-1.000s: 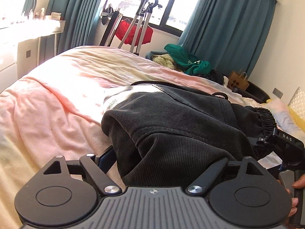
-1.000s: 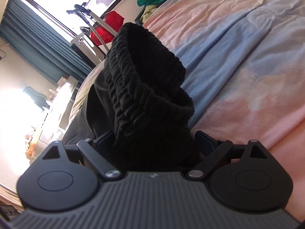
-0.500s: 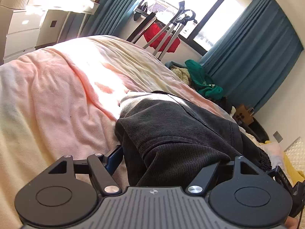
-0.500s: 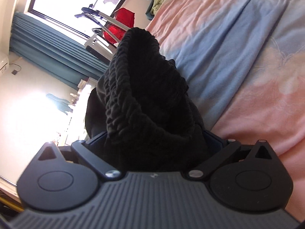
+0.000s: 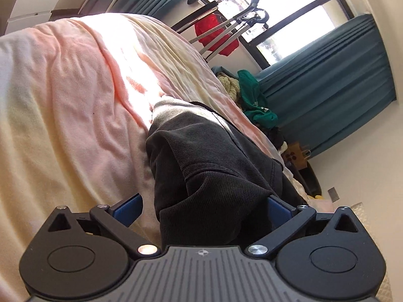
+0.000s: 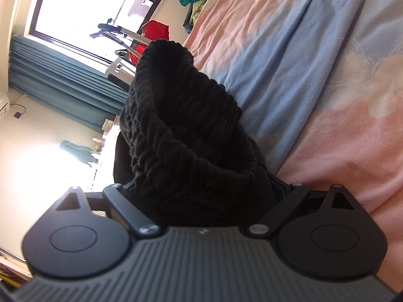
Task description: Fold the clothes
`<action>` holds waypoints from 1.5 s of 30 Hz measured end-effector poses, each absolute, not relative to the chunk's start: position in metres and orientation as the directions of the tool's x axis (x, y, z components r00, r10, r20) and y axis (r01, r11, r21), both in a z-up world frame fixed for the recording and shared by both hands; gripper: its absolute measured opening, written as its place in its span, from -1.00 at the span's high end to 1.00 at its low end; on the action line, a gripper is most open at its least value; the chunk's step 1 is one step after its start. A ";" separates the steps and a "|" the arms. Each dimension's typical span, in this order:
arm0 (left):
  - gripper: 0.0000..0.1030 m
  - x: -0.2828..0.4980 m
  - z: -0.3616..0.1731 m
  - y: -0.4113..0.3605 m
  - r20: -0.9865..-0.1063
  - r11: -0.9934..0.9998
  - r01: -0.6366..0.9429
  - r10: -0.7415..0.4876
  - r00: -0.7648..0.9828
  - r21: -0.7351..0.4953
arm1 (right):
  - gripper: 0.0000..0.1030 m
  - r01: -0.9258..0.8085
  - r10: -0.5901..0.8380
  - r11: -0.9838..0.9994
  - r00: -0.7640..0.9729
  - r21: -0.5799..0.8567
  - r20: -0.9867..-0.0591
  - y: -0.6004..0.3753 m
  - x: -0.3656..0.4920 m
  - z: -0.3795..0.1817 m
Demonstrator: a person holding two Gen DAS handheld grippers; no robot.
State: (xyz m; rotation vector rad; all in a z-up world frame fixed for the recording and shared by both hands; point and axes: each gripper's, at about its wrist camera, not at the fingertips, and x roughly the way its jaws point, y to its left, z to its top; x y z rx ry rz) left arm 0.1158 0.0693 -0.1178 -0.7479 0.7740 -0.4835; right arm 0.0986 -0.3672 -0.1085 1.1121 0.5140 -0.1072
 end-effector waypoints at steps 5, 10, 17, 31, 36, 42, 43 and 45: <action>-1.00 0.111 -0.124 0.074 -0.361 0.544 0.123 -0.692 0.626 -0.830 | -0.36 0.370 0.136 0.464 0.869 0.805 -0.477 -0.367 0.093 -0.104; -1.00 0.135 -0.135 0.073 -0.345 0.513 0.094 -0.690 0.636 -0.853 | -0.29 0.382 0.115 0.481 0.865 0.789 -0.489 -0.363 0.091 -0.102; -1.00 0.184 -0.168 0.052 -0.400 0.530 0.076 -0.720 0.567 -0.845 | -0.27 0.380 0.099 0.501 0.867 0.778 -0.488 -0.359 0.096 -0.099; -0.07 0.182 -0.153 0.034 -0.443 0.648 0.181 -0.671 0.595 -0.739 | -0.01 0.304 0.068 0.594 0.904 0.745 -0.423 -0.347 0.094 -0.073; 0.17 0.167 -0.132 0.032 -0.412 0.664 0.219 -0.652 0.636 -0.715 | 0.12 0.223 0.078 0.631 0.935 0.743 -0.347 -0.338 0.087 -0.049; 0.23 0.151 -0.095 0.026 -0.353 0.650 0.259 -0.655 0.668 -0.715 | 0.16 0.165 0.089 0.621 0.956 0.766 -0.279 -0.340 0.071 -0.024; 0.23 0.150 -0.086 0.021 -0.343 0.647 0.270 -0.658 0.670 -0.713 | 0.16 0.159 0.086 0.613 0.960 0.774 -0.265 -0.343 0.068 -0.020; 0.23 0.152 -0.069 0.007 -0.328 0.638 0.292 -0.670 0.666 -0.713 | 0.16 0.144 0.074 0.595 0.970 0.791 -0.233 -0.352 0.061 -0.011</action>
